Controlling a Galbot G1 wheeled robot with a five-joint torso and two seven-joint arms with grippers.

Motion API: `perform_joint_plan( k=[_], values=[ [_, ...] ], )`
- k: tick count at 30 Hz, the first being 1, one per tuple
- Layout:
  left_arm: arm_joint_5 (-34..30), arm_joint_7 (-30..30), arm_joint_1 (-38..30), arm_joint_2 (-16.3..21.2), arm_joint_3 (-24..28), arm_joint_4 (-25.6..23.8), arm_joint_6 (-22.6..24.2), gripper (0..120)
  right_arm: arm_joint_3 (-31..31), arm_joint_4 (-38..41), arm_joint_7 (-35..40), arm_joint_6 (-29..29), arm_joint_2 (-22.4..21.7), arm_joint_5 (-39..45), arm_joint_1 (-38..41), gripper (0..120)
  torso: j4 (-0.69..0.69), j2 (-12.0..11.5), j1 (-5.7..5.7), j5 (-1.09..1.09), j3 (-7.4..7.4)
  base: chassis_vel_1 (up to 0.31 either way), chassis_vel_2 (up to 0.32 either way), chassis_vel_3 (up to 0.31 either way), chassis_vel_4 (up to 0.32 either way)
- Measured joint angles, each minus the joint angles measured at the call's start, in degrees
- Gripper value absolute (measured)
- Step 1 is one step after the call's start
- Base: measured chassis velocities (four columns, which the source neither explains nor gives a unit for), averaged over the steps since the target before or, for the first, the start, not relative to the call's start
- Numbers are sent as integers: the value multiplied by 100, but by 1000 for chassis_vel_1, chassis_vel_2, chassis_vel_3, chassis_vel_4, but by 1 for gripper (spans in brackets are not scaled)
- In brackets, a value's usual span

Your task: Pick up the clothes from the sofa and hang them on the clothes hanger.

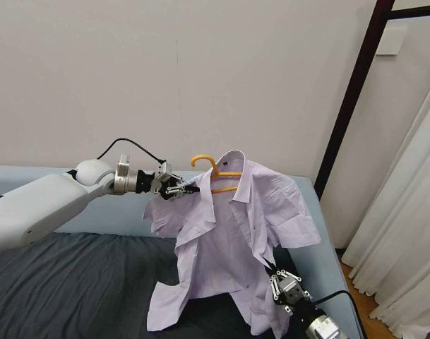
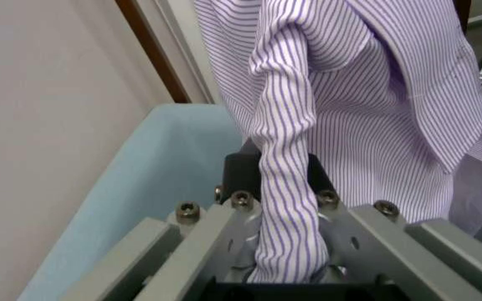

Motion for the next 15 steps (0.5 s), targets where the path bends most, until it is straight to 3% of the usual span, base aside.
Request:
perform_joint_plan(
  k=[8,15],
  values=[
    [-26,139,-213,-57,22,44,-12,1,408,215,-149,313,-85,-130,-397,30,-1,0,0,1,0,0,0,0,0],
    [-107,357,-754,-79,166,398,-114,1,565,506,66,314,-299,161,-414,57,2,0,0,0,0,0,0,0,0]
  ],
)
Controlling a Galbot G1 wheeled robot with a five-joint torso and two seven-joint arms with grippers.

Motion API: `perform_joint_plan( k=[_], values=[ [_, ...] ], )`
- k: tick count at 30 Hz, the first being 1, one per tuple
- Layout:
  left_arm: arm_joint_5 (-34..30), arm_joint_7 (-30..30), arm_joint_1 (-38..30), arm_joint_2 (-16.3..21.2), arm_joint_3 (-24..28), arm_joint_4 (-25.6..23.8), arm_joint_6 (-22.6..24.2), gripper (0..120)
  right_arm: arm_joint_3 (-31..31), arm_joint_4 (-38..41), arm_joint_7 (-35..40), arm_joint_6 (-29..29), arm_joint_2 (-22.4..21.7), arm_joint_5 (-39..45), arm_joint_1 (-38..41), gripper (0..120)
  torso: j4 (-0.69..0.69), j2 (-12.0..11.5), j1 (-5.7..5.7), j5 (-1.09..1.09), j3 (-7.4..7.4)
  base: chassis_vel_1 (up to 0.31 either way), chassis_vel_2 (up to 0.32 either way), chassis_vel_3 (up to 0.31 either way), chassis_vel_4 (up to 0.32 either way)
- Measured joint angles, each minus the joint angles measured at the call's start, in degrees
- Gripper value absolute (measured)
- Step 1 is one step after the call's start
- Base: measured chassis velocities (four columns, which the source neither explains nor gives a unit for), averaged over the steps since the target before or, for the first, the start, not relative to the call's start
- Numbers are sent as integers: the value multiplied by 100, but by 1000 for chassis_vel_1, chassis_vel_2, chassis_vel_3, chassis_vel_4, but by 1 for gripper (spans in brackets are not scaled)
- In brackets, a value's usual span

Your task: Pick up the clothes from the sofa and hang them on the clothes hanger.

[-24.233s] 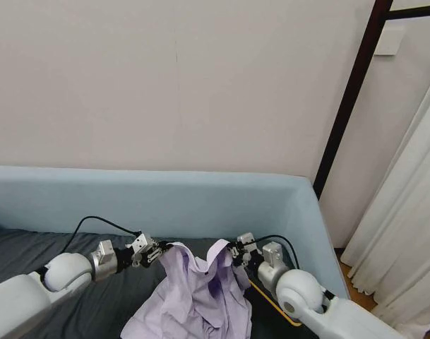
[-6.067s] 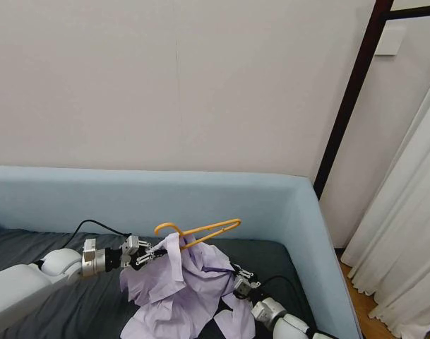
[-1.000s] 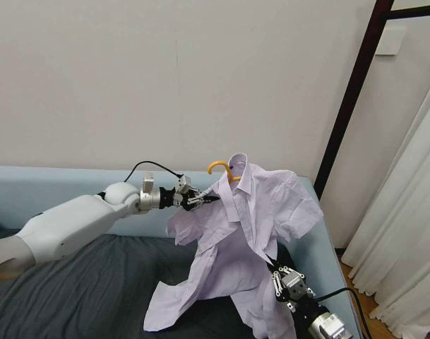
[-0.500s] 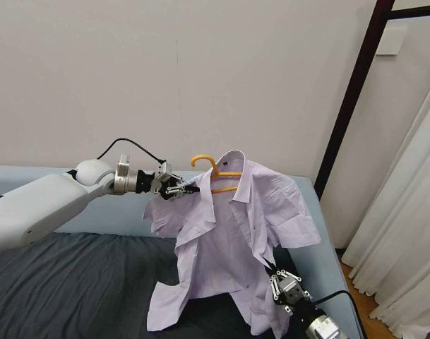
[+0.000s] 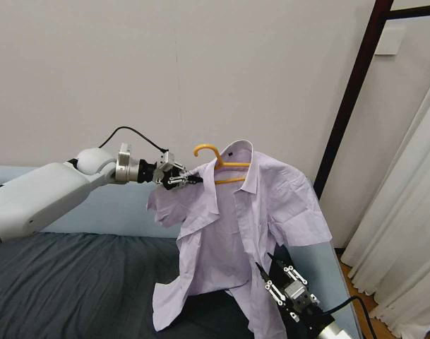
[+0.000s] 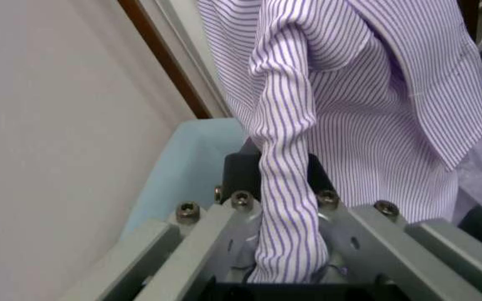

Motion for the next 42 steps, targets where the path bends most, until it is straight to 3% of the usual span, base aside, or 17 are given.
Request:
perform_joint_plan(
  k=[6,11,20,28,34,38,42],
  values=[
    [-30,153,-711,-9,258,132,-43,1,6,256,162,-149,-134,493,359,76,0,0,0,1,0,0,0,0,0],
    [-7,331,-1400,-279,635,417,-124,1,7,393,503,-409,-218,1107,885,97,-2,0,0,2,0,0,0,0,0],
    [81,742,-1872,-451,885,716,-306,1,133,459,593,-545,-684,1572,1487,100,-1,0,0,2,0,0,0,0,0],
    [-26,771,-1487,-187,742,517,-405,1,472,626,309,-452,-1318,2064,1637,100,0,0,0,-1,0,0,0,0,0],
    [-589,814,-1173,-119,640,437,-379,1,1090,564,-24,-437,-2076,2743,1827,100,-2,0,1,0,0,0,0,0,0],
    [-817,1041,-1025,-109,599,416,-326,1,1703,282,-1074,-142,-2822,4039,1848,100,-2,0,0,1,0,0,0,0,0],
    [-722,1206,-1002,-127,599,443,-325,1,1855,176,-1605,52,-3093,4526,1909,100,-1,0,0,0,0,0,0,0,0]
  ],
)
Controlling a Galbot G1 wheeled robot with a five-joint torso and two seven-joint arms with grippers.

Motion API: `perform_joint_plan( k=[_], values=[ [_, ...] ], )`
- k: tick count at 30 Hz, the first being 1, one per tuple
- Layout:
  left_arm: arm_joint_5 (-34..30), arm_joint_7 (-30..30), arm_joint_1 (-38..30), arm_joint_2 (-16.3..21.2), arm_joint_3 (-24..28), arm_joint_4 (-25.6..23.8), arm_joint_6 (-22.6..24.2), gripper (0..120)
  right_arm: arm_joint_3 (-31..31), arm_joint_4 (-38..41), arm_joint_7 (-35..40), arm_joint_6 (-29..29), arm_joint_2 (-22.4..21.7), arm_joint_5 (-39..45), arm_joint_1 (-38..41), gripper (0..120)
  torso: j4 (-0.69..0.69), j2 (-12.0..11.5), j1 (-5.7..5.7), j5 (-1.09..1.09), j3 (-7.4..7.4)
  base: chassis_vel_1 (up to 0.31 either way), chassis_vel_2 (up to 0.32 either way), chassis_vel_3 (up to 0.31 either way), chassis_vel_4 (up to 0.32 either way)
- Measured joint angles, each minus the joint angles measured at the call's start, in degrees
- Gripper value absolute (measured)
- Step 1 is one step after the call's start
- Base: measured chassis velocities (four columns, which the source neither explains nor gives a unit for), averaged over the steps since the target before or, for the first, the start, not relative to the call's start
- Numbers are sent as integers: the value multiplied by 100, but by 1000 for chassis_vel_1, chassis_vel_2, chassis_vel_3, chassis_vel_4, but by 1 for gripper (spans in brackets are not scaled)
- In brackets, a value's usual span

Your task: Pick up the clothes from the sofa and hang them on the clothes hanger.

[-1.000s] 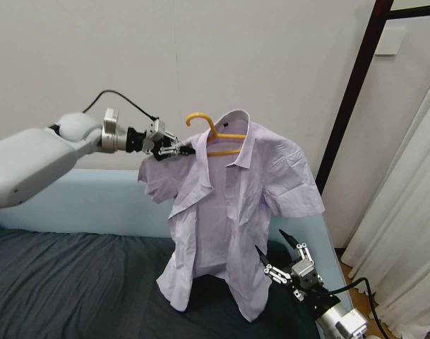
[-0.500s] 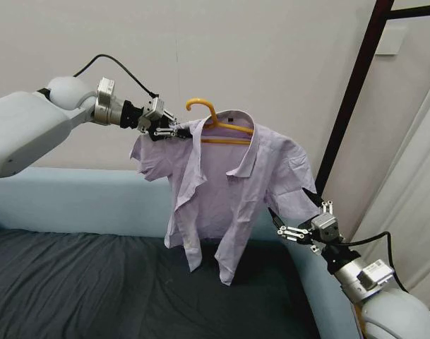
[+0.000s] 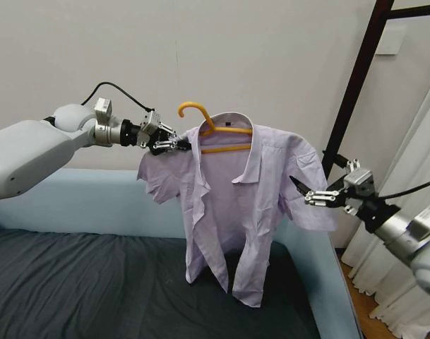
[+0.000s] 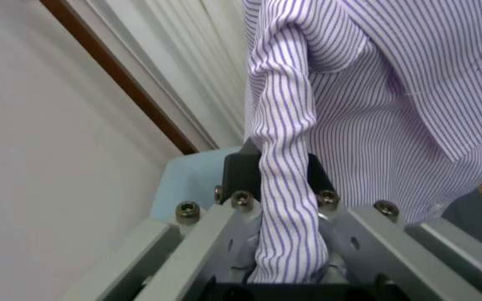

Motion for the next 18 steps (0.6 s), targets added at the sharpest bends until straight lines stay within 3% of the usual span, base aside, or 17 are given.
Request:
perform_joint_plan(
  k=[12,18],
  values=[
    [639,223,152,-212,11,39,-13,1,-227,18,-751,-80,-703,195,64,100,1,0,0,1,0,0,0,0,0],
    [737,197,253,-373,61,-237,159,1,-485,117,-858,-596,-1143,77,3,100,-1,0,0,2,0,0,0,0,0]
  ],
)
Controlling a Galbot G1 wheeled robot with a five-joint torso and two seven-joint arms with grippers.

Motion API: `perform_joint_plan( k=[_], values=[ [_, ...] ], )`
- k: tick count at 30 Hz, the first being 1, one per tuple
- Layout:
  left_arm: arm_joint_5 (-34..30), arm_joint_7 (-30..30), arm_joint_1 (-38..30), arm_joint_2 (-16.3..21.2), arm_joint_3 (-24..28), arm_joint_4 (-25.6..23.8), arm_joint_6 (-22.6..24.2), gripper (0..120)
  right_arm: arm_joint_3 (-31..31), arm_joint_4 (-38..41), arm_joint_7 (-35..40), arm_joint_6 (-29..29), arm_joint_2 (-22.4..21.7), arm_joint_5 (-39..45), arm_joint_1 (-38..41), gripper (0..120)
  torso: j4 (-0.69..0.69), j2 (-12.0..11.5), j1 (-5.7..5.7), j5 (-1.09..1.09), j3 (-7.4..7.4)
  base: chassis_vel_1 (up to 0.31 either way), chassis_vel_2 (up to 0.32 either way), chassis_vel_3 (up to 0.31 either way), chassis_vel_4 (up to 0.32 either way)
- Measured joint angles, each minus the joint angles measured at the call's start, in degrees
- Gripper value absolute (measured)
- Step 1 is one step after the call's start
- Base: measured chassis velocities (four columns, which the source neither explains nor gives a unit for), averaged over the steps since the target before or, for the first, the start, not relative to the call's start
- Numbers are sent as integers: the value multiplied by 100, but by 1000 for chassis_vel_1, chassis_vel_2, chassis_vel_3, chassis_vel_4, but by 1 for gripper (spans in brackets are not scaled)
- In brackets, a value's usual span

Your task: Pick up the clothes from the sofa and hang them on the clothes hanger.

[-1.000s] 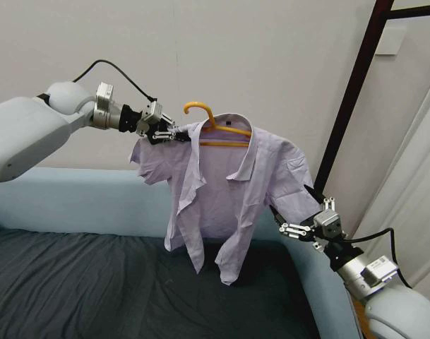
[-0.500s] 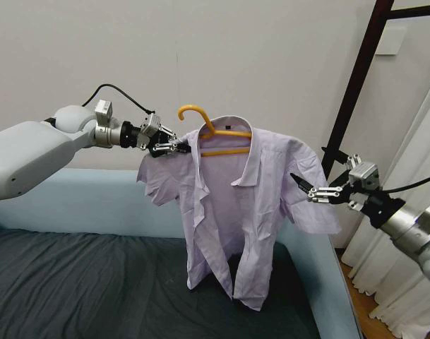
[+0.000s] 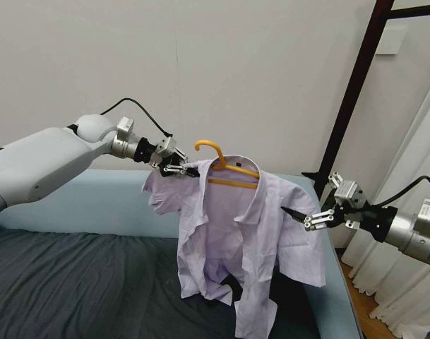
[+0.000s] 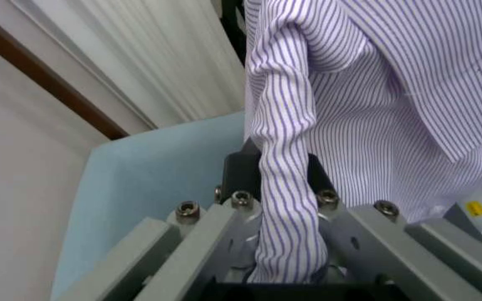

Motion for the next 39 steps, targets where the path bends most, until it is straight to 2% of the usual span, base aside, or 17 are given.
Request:
perform_joint_plan(
  k=[13,17,21,22,27,29,33,34,38,39],
  values=[
    [267,-30,230,-90,30,-297,-1,1,70,63,-269,-566,-222,-93,-142,99,1,0,0,-1,0,0,0,0,0],
    [278,-51,253,-129,24,-316,0,1,57,141,-260,-707,-254,-129,-208,91,1,0,-1,-1,0,0,0,0,0],
    [338,-65,302,-142,23,-429,7,1,-69,92,-108,-770,-230,-107,-237,71,2,0,0,-1,0,0,0,0,0],
    [338,-65,302,-142,23,-429,7,1,-69,92,-108,-770,-230,-107,-237,71,2,0,0,-1,0,0,0,0,0],
    [445,-105,431,-138,22,-559,7,1,-224,65,-75,-771,-173,-42,-220,50,2,0,0,-1,0,0,0,0,0],
    [453,-118,456,-143,19,-567,6,1,-232,72,-75,-771,-169,-41,-220,46,2,0,0,-1,0,0,0,0,0],
    [473,-147,516,-205,-15,-508,-20,1,-286,149,-62,-771,-169,-83,-219,27,1,0,0,-1,0,0,0,0,0],
    [473,-147,516,-205,-15,-508,-20,1,-286,149,-62,-771,-169,-83,-219,27,1,0,0,-1,0,0,0,0,0],
    [506,-153,515,-255,-19,-402,-99,1,-324,246,17,-769,-150,-134,-209,10,2,0,0,-2,0,0,0,0,0],
    [506,-153,515,-255,-19,-402,-99,1,-324,246,17,-769,-150,-134,-209,10,2,0,0,-2,0,0,0,0,0]
  ],
)
